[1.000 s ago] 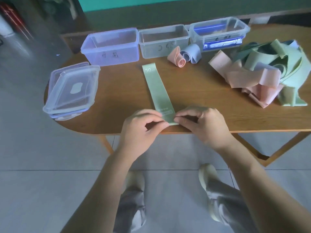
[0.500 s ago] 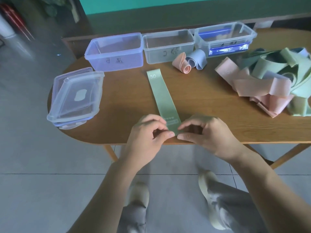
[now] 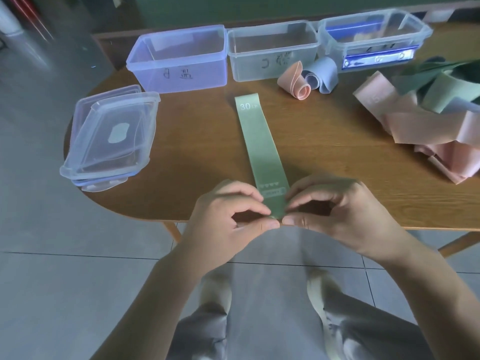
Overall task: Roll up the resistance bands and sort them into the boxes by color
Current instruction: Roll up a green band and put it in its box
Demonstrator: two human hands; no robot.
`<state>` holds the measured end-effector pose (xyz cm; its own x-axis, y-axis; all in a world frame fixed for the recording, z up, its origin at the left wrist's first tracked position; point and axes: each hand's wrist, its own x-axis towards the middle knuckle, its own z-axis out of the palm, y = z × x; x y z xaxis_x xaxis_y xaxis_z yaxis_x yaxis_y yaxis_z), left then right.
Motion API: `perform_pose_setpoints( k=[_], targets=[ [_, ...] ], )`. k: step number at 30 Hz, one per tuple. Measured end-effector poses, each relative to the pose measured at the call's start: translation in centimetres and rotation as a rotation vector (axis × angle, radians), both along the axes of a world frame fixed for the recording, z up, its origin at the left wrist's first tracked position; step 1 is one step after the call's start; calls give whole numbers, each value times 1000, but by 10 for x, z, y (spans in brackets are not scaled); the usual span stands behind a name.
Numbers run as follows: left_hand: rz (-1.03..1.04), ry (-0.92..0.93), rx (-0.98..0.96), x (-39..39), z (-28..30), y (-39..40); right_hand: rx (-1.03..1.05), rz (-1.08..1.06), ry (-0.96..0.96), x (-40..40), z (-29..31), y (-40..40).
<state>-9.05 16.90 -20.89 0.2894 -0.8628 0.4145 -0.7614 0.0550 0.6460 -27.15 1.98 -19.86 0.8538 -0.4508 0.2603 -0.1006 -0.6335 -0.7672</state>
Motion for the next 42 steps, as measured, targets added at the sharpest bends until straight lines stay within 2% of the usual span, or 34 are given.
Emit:
perform_pose_setpoints(
  k=[7,13,20,30,35,42],
  targets=[
    [-7,1,-6,0,0,0,-57,19,54,0,-1,-4],
    [9,13,-37,-7,3,1,9,14,65,0,-3,-2],
    [-23,39,10,-5,5,3,-6,-18,84,1,0,1],
    [38,149,122,-4,14,0,84,-61,105,2,8,-4],
    [36,122,130,-5,14,-1,50,-44,142,2,7,-5],
    [27,76,67,-8,9,-2,48,-20,95,2,7,-2]
  ],
)
